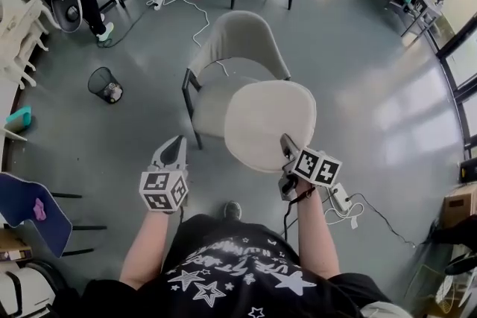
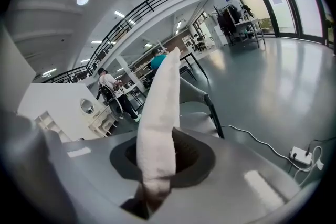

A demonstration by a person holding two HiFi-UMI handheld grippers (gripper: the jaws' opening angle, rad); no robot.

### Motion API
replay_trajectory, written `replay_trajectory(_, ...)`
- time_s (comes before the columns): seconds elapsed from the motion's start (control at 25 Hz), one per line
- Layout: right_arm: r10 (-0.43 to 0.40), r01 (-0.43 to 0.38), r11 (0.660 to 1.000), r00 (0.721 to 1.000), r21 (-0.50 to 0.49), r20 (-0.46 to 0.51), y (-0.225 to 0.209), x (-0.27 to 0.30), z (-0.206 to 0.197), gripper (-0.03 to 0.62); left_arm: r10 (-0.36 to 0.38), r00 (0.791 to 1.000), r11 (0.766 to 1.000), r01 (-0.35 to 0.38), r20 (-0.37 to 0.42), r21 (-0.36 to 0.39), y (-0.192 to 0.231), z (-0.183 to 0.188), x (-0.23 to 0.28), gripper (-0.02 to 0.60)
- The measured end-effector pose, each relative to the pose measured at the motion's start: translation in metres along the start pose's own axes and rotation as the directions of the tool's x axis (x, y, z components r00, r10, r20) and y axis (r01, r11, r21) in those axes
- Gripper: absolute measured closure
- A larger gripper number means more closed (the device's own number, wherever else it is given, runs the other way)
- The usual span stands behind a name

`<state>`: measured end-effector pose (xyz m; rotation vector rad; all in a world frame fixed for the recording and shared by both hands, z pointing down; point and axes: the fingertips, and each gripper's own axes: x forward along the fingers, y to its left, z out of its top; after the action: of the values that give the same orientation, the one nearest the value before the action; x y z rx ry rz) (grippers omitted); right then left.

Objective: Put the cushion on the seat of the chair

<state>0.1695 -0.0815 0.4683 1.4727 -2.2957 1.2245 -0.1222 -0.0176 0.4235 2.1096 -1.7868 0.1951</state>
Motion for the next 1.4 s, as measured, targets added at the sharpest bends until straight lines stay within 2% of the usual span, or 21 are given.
replay_trajectory(0.44,0.034,-0.031,0.998,0.998,0.051,-0.055,0.0,0.025,-0.013,0.537,0.005,0.999,1.0,-0.005,-0.035,-0.015,0.004,-0.004,0.008,0.575)
replay_trajectory(0.64,0.008,-0.005,0.998,0.998,0.059,-0.057,-0.004,0.035,-0.007,0.537,-0.006,0.998,0.999,0.004,-0.056,-0.034,0.017,-0.01,0.028,0.575)
replay_trajectory(0.8,-0.012,0.014,0.998,0.999,0.054,-0.043,-0.005,0.045,0.006,0.537,-0.04,0.997,0.999,0.039,-0.067,-0.01,0.021,-0.008,0.052,0.575)
replay_trajectory(0.96,-0.026,0.029,0.996,0.999,0.084,-0.042,0.0,0.064,0.012,0.537,-0.068,0.995,0.997,0.066,-0.075,-0.027,0.032,-0.003,0.079,0.575)
replay_trajectory(1.12,-0.042,0.05,0.995,0.995,0.085,-0.093,0.007,0.093,0.007,0.537,-0.099,0.989,0.995,0.096,-0.111,-0.025,0.046,-0.004,0.106,0.575)
replay_trajectory(1.28,-0.056,0.068,0.994,0.99,0.091,-0.133,0.015,0.131,0.009,0.537,-0.112,0.985,0.993,0.105,-0.133,-0.055,0.07,-0.001,0.137,0.575)
replay_trajectory(1.4,-0.063,0.079,0.992,0.984,0.094,-0.166,0.019,0.162,0.012,0.537,-0.125,0.98,0.992,0.119,-0.157,-0.044,0.089,-0.001,0.163,0.575)
